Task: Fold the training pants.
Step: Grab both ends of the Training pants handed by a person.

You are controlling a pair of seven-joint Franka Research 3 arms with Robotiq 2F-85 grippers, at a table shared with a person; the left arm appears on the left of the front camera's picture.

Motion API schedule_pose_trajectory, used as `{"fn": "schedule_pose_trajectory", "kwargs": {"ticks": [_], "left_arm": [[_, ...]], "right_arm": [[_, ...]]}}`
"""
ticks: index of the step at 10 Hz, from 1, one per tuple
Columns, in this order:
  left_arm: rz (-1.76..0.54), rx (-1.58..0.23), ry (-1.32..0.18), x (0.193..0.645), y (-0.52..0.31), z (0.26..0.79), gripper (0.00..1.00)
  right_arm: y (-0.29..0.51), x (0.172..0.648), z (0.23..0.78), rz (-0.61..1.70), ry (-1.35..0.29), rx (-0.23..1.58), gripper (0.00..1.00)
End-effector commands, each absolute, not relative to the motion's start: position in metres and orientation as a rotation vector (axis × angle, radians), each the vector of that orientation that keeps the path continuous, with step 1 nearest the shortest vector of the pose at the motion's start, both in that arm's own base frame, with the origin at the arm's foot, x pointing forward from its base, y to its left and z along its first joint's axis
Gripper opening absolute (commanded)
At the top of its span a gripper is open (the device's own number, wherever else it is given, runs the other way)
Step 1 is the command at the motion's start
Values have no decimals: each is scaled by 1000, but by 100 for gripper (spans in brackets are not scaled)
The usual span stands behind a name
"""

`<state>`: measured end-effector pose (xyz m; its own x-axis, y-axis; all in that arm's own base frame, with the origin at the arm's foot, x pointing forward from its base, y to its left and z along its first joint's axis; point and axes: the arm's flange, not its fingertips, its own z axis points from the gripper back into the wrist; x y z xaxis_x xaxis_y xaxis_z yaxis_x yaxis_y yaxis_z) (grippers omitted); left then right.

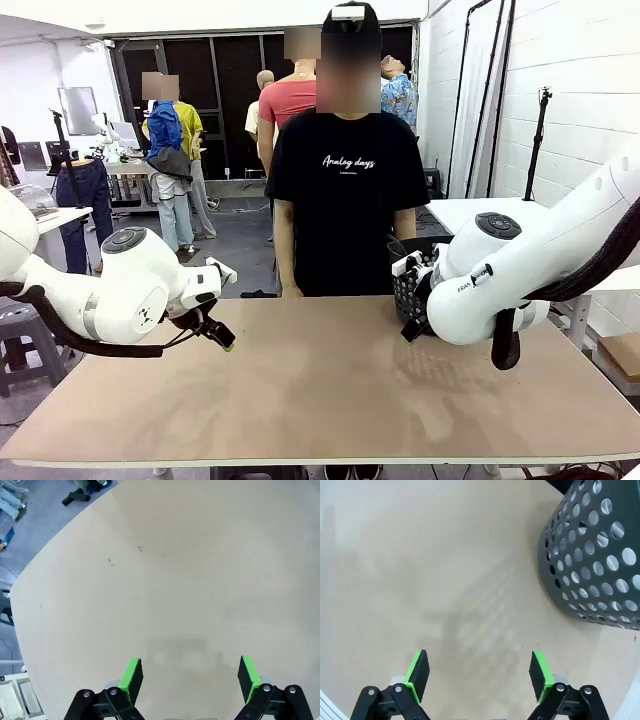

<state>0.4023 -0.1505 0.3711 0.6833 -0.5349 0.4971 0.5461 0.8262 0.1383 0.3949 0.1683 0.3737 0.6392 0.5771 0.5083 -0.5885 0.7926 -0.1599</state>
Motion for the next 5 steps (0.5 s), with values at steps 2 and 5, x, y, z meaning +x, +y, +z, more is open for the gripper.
{"fn": "schedule_pose_trajectory", "kwargs": {"ticks": [2,5], "left_arm": [[-606,-22,-551,402,-151,371,100],[-606,-22,-551,402,-151,371,100]], "right_arm": [[168,395,374,665,-573,21,100],[168,395,374,665,-573,21,100]]}}
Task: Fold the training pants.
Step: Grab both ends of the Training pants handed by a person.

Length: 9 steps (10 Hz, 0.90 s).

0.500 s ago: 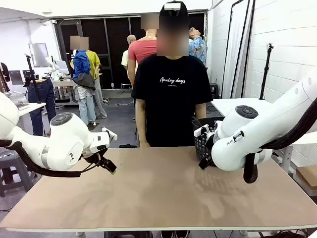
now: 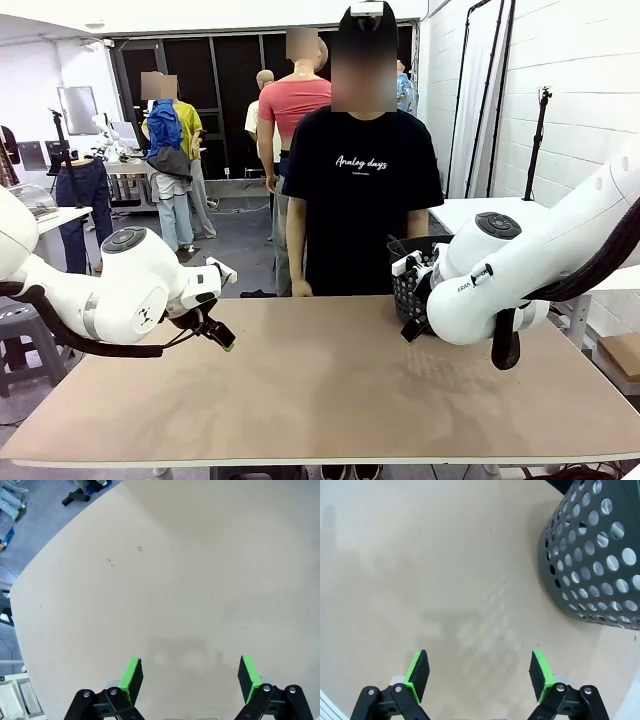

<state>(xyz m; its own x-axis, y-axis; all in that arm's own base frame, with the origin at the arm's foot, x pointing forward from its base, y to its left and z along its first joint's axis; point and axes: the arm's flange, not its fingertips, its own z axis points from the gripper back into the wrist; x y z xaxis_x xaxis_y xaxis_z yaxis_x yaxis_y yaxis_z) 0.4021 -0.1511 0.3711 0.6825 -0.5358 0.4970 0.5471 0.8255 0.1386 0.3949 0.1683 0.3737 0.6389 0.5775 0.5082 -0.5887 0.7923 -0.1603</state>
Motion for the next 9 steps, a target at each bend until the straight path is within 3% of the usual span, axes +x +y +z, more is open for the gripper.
{"fn": "schedule_pose_trajectory", "kwargs": {"ticks": [1,9], "left_arm": [[-606,-22,-551,402,-151,371,100],[-606,-22,-551,402,-151,371,100]], "right_arm": [[168,395,374,665,-573,21,100],[168,395,374,665,-573,21,100]]}}
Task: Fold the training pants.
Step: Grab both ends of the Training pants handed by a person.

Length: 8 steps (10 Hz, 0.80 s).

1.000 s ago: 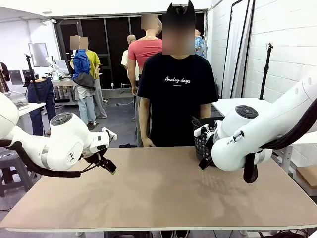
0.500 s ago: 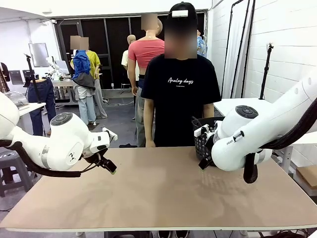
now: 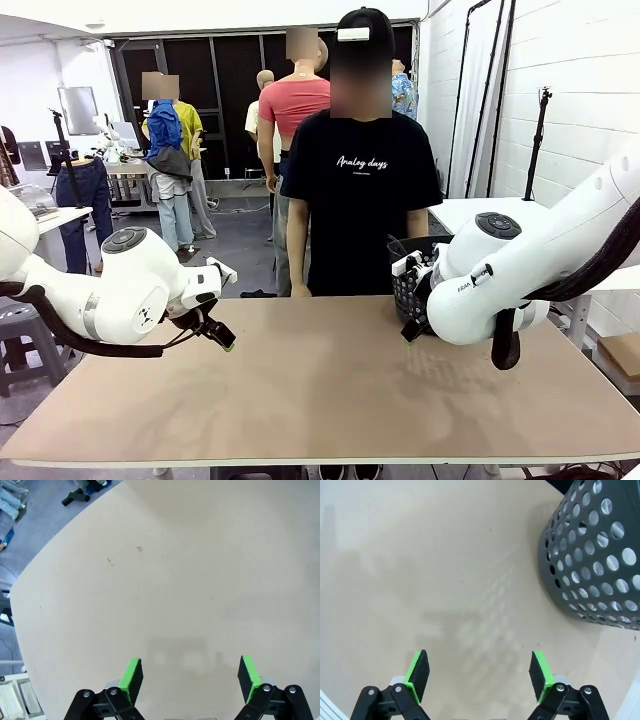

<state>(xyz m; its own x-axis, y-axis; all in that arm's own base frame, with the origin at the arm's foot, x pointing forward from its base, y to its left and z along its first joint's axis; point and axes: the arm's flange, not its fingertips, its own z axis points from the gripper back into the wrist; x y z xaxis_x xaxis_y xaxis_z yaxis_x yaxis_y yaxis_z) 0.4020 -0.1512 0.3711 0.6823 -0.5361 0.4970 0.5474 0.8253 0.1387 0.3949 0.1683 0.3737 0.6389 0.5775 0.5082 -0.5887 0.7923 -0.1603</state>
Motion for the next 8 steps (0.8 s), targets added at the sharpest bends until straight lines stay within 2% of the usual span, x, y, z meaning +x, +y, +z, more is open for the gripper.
{"fn": "schedule_pose_trajectory", "kwargs": {"ticks": [1,3,8], "left_arm": [[-606,-22,-551,402,-151,371,100],[-605,-1,-565,400,-151,388,100],[-625,10,-602,357,-153,482,100]], "right_arm": [[168,395,374,665,-573,21,100],[169,395,384,656,-568,32,100],[156,352,468,671,-592,80,100]]}}
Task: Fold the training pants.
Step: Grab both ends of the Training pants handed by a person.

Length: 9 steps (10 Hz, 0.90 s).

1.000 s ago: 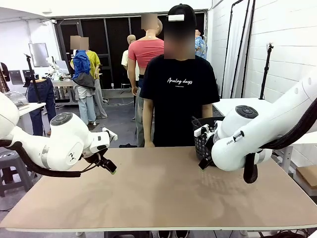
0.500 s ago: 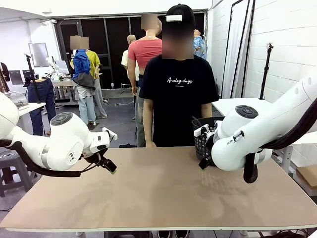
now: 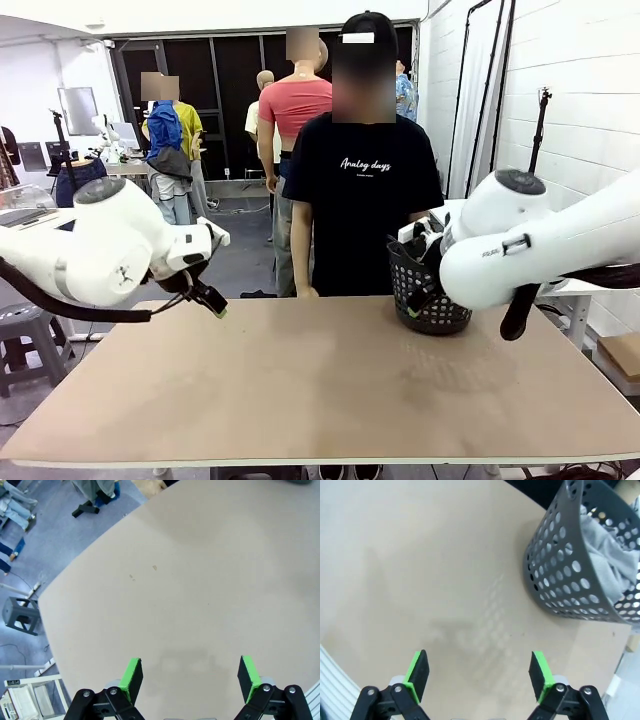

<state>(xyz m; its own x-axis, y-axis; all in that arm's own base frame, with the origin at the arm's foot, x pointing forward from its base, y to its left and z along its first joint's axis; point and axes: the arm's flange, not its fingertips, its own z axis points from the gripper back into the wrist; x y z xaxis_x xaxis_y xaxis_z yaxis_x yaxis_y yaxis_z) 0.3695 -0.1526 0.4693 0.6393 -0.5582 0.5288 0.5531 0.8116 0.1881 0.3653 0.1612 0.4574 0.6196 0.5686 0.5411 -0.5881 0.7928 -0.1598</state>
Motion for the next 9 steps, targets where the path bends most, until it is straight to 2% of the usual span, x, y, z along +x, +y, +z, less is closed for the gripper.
{"fn": "schedule_pose_trajectory", "kwargs": {"ticks": [1,5,9], "left_arm": [[-630,12,-625,349,-154,495,100],[-632,21,-633,322,-156,522,100],[-652,37,-683,300,-159,541,100]], "right_arm": [[151,345,481,673,-613,66,100],[138,317,520,705,-661,54,100],[140,312,537,703,-688,55,100]]}}
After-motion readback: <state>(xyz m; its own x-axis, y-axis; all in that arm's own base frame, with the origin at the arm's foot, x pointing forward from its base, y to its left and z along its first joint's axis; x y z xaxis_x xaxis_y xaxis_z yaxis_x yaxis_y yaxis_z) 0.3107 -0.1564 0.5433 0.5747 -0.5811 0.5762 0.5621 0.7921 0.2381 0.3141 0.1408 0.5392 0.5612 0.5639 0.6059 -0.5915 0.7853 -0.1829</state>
